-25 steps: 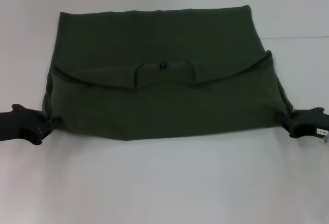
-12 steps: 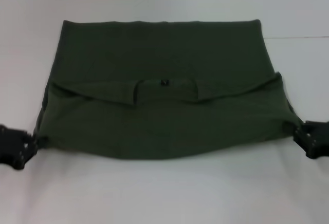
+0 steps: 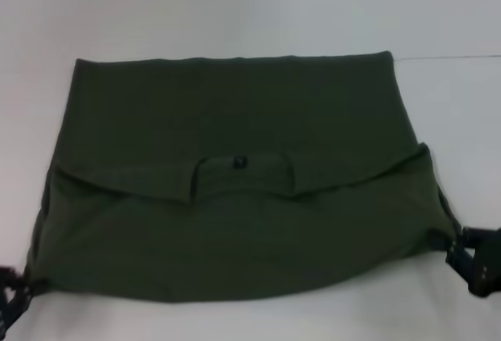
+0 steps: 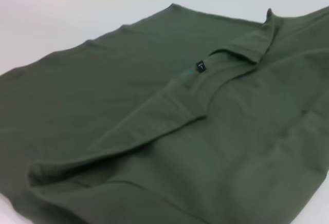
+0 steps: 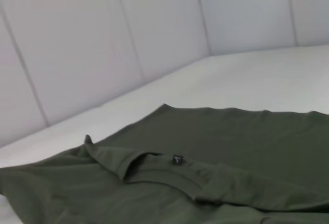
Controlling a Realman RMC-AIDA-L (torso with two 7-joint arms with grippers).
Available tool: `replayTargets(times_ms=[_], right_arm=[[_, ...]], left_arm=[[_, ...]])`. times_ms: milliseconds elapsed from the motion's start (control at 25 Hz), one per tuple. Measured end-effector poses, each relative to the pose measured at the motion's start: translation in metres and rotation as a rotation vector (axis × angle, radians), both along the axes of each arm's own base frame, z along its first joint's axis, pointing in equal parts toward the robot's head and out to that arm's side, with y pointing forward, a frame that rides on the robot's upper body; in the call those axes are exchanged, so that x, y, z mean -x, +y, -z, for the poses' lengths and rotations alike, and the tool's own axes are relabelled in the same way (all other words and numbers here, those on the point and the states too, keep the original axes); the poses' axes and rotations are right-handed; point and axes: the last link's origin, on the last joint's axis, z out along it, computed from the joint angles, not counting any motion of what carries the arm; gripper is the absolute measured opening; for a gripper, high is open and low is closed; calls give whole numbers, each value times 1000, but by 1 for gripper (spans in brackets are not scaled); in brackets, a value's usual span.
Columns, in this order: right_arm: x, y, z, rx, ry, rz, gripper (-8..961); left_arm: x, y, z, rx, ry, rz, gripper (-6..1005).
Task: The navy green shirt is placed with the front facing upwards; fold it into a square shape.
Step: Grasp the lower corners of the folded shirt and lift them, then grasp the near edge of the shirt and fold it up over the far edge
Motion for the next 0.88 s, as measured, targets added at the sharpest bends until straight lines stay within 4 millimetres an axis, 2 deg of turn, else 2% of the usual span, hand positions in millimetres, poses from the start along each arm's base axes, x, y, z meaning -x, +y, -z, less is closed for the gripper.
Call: replayTargets(times_ms=[320,480,880], right_arm=[[-7,-39,15,-14,-2,-44,48],[-14,-55,19,-15,-4,-21,48],[-13,-85,19,-6,-5,-88,49]], left_arm=[[8,-55,-12,-57,-66,66,97],[8,-71,-9,-46,-77,62,99],[4,-83,-8,-18,-102,91,105]])
